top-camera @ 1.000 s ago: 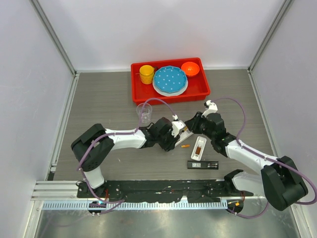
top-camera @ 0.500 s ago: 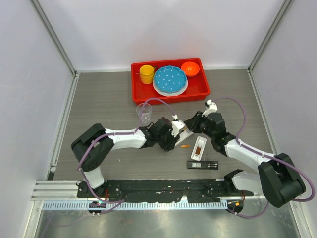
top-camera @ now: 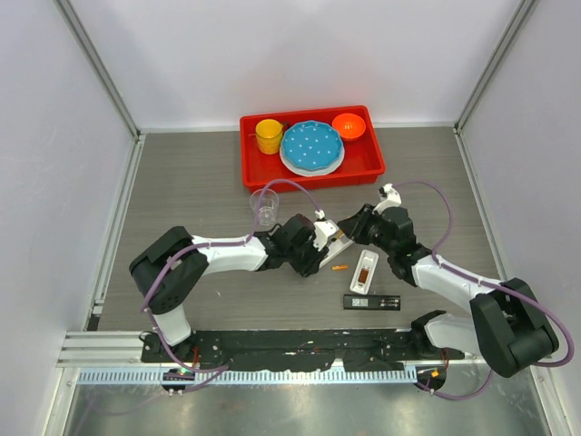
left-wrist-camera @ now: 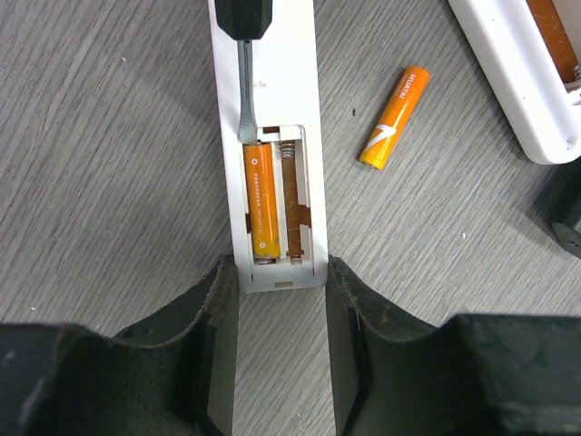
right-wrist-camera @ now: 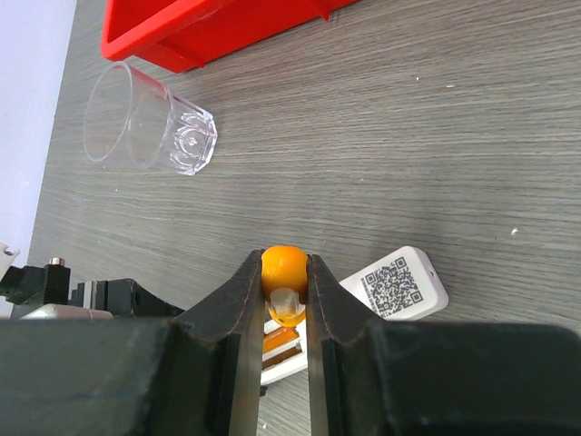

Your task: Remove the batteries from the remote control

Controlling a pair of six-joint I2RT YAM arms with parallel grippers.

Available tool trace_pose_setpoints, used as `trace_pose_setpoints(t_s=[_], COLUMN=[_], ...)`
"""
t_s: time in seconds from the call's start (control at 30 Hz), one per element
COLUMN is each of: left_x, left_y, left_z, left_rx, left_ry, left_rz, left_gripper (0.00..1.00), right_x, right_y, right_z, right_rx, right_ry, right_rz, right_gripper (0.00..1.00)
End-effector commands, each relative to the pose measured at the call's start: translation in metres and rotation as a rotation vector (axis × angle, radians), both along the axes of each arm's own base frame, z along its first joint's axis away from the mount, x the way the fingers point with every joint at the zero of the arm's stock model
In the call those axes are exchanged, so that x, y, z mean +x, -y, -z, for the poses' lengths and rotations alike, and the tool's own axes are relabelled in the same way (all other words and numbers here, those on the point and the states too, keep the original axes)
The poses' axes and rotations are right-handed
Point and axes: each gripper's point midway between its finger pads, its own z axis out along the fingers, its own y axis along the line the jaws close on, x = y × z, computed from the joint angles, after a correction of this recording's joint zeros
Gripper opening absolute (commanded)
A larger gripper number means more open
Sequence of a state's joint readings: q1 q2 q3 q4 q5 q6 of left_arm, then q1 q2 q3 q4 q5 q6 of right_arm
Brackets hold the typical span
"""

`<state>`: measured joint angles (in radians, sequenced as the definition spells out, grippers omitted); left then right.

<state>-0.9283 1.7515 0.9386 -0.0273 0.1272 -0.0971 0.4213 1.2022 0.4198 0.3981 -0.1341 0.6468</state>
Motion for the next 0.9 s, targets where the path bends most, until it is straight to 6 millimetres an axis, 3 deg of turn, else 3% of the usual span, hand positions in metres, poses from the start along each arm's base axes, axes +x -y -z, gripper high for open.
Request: trace_pose_setpoints(t_s=[0.0,0.27,0.67,0.77,0.87], left_x=[0.013,0.017,0.016,0.015,0.012], left_y=[0.007,0.006,0.001,0.0,0.0], left_z=[-0.011,-0.01,-0.015,-0.021,-0.024], left_rx=[-0.034,-0.03,-0.035,-0.049,-0.066], left_ry=[0.037,0.043,0.05,0.059,0.063], left_rz=[-0.022,-0.038,-0.048,-0.049,-0.041], left_gripper=[0.04,0.0,0.02,0.11,0.38], right_x=[-0.029,-0.03,-0.023,-0.019,-0.013], right_y=[-0.035,-0.032,-0.029,-0.023,-0.013], right_z=[-0.022,-0.039,-0.032,-0.035,-0.039], right_rx=[0.185,0.189,0.159,0.123,0.066], right_ry=[-0.061,-0.039,-0.036,-0.01,0.017], right_rz=[-0.153,-0.154,-0.126,-0.104,-0.062], right_gripper=[0.01,0.01,0.01,0.01,0.01])
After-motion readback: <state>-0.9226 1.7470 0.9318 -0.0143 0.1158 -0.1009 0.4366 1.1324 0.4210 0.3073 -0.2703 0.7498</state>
